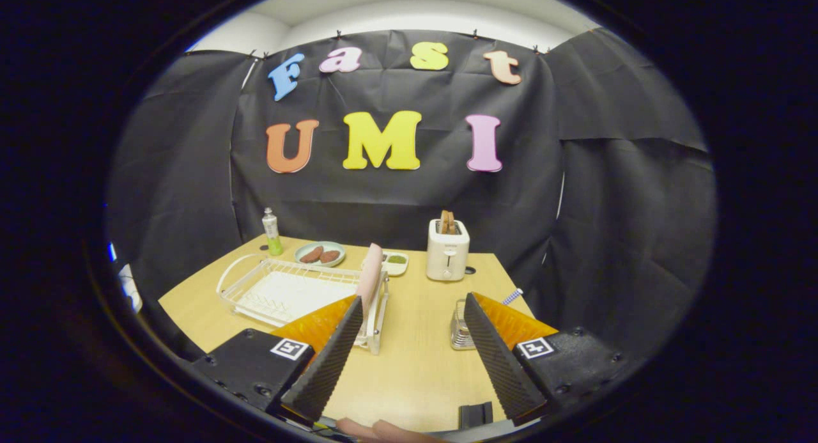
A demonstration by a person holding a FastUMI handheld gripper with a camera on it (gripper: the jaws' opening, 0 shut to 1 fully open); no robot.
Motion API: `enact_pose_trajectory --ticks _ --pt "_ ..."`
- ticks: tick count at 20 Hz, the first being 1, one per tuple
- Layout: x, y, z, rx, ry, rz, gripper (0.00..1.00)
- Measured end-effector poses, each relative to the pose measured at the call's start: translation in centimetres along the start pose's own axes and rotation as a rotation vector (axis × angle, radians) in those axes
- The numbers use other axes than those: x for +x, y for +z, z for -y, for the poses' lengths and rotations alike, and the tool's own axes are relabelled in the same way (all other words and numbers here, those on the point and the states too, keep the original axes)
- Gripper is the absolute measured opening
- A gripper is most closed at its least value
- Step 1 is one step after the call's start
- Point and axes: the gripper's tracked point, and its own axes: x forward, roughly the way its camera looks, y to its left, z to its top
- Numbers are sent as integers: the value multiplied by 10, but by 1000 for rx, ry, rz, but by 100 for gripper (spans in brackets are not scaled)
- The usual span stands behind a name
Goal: Take the plate from the dish rack, then take the spoon from the basket and place it into the plate.
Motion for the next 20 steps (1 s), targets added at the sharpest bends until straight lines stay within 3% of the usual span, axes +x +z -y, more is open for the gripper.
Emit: enact_pose_trajectory --ticks 5,11,15,20 --pt "57 37 -28 14 60 -140 100" --pt "141 49 -54 9 25 -421 99" --pt "180 55 -57 -27 -55 -523 87" --pt "208 53 -70 -93 -139 -664 60"
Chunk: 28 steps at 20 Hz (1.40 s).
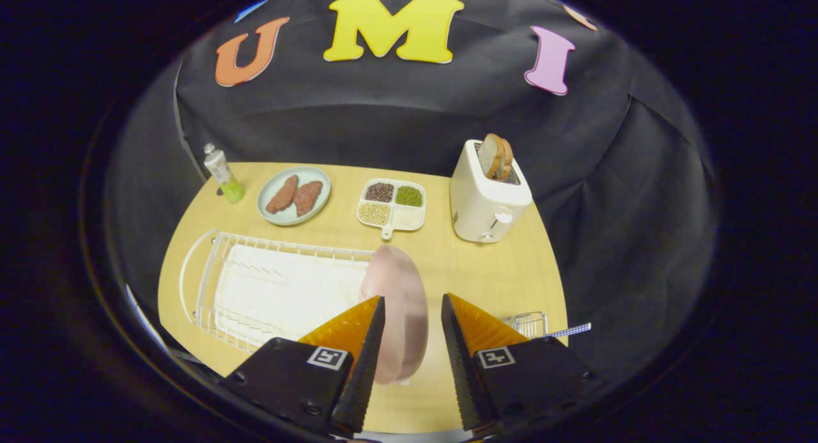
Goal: Take the plate from the dish rack, then take the spoon from the basket and place it into the plate.
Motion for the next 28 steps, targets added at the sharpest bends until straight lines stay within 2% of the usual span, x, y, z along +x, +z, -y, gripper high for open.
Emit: enact_pose_trajectory --ticks 4,7,10,12,14,21,25,28 --pt "12 -2 5 -88 -92 -101 49" --pt "25 -1 13 -79 -154 -143 41" --pt "34 -9 8 -85 -136 -189 34" --pt "36 -8 11 -90 -154 -188 25" --pt "34 -9 8 -83 -165 -179 22" --pt "14 -5 7 -44 -290 -85 16" --pt "9 -10 4 -6 -328 -33 15" --pt "-1 -11 4 -13 -409 34 15"
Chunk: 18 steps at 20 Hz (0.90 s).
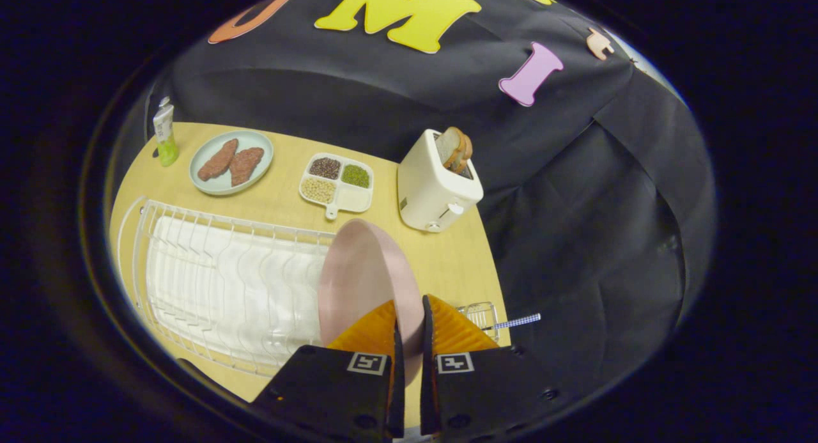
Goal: Take the plate from the dish rack, then take the spoon from the basket and place it into the plate.
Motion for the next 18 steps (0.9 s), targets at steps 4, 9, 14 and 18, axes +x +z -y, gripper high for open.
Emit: enact_pose_trajectory --ticks 4,9,14,18 --pt "-27 2 2 23 -63 79 15" --pt "-66 -21 -2 31 53 116 15" --pt "-89 -80 -5 96 270 103 15" --pt "-89 -136 -14 175 442 79 15"
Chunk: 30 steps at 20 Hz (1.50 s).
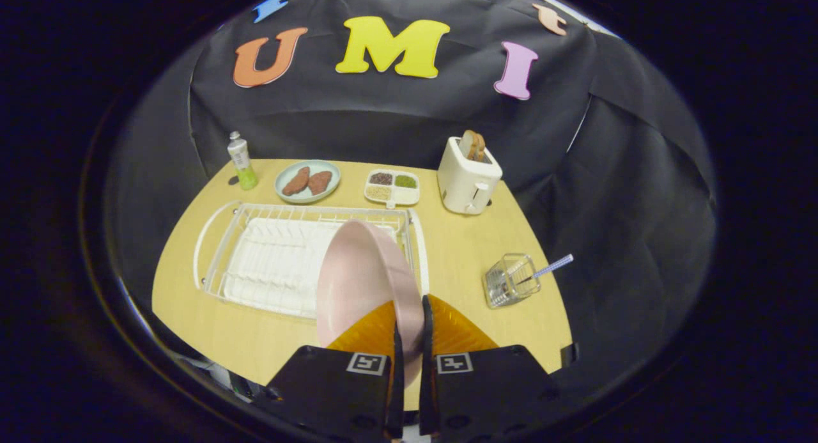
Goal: Take the plate from the dish rack, then take the spoon from the basket and place it into the plate.
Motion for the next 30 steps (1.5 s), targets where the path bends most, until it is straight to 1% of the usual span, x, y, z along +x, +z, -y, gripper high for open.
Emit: enact_pose_trajectory --ticks 3,8,13,15,18,21,24,27,30 --pt "2 -41 0 60 120 -25 15" --pt "12 -96 -4 117 276 -41 15" --pt "32 -141 -6 175 373 -81 15" --pt "43 -153 -6 185 390 -105 15" --pt "60 -159 3 193 363 -108 15" --pt "72 -168 4 244 417 -130 16" --pt "87 -176 8 286 465 -156 19" --pt "103 -186 13 289 475 -179 22" --pt "111 -189 15 273 476 -177 27"
